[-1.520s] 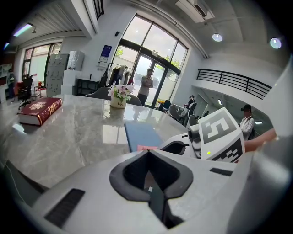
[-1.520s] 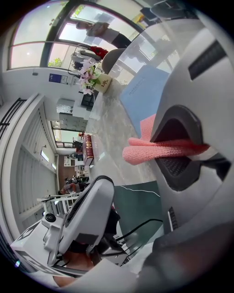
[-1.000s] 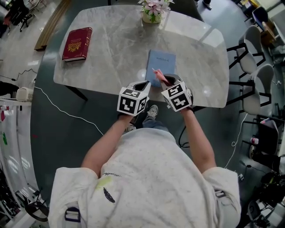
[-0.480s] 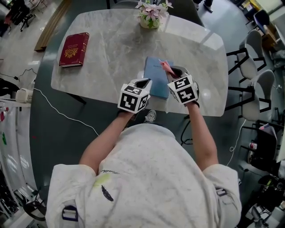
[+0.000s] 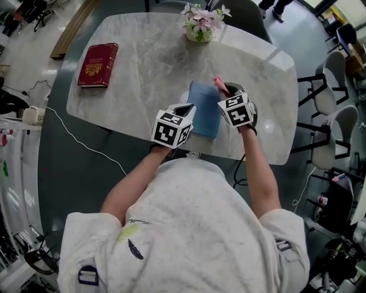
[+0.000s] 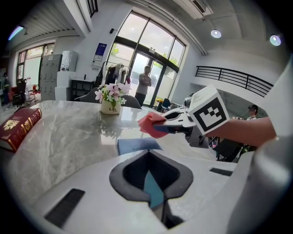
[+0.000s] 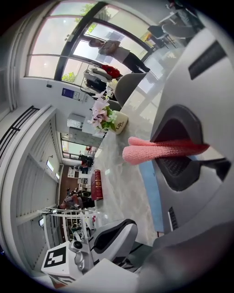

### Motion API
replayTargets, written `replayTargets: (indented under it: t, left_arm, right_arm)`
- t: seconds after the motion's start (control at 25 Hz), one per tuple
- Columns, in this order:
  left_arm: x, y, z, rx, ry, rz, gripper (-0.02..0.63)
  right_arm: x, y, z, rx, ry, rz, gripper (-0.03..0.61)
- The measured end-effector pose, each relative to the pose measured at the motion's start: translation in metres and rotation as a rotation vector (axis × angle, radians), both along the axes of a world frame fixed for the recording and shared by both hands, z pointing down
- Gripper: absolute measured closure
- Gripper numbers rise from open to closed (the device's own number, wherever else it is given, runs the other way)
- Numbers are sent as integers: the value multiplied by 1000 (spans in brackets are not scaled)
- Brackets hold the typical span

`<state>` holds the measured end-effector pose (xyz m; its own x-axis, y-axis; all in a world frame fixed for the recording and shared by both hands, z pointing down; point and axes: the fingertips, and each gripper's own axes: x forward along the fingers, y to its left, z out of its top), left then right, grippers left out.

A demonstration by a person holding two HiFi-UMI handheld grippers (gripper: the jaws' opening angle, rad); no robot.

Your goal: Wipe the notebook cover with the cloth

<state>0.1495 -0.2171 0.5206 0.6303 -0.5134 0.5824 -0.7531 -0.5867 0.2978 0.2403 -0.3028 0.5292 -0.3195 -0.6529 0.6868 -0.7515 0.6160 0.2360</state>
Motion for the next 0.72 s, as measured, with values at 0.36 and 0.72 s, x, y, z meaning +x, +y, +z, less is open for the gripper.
replayTargets:
  t: [0.36, 0.72]
  left_arm:
    - [-7, -9, 7, -15, -20, -27, 607]
    - [-8, -4, 8, -20, -4, -14, 607]
  right_arm:
    - [-14, -1, 43, -90, 18, -57, 563]
    - [-24, 20, 57, -142, -14, -39, 563]
